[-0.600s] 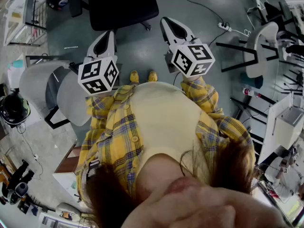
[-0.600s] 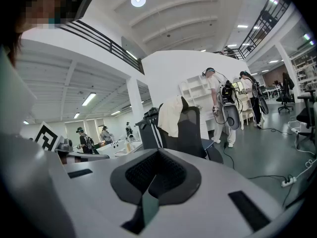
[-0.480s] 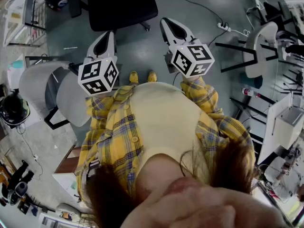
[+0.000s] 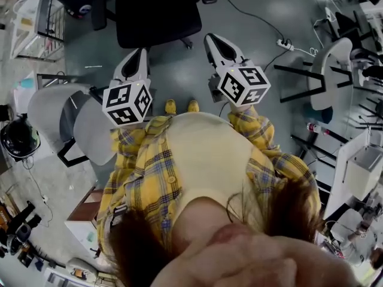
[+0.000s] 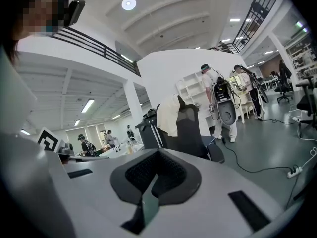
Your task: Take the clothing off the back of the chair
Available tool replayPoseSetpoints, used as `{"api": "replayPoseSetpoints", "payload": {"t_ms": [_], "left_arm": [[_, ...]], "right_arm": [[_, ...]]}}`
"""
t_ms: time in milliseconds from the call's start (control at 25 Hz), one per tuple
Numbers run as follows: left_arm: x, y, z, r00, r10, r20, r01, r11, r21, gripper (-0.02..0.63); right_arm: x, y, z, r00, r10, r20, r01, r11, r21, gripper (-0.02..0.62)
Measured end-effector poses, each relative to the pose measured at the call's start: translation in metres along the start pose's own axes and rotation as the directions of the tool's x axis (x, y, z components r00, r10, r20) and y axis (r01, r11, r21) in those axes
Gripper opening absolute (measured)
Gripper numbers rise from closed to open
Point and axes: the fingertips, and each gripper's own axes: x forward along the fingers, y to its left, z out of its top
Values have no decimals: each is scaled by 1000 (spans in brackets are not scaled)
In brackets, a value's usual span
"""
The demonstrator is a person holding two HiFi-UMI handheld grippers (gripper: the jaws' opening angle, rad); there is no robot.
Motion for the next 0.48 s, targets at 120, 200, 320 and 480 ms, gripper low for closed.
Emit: {"api": "replayPoseSetpoints", "payload": {"t_ms": [120,200,320,480], "left_arm": [[7,-5,3,1000,-2,-1,2,1000,8,5],[12,-10,5,1000,-4,1,4,1000,14,5],[19,-17,7,1000,-10,0,10,1000,25,5],[28,-29,3,1000,-8,-8,8,999,51,5]], "right_arm": [[0,-8,2,1000,5,-4,-5,1000,4,14],[0,-14,4,1000,8,-4,-8,1000,7,14],[-1,-23,5,1000,15,-4,-15,1000,17,14],[-4,-37,3,1000,22,-7,-22,999,29,14]]}}
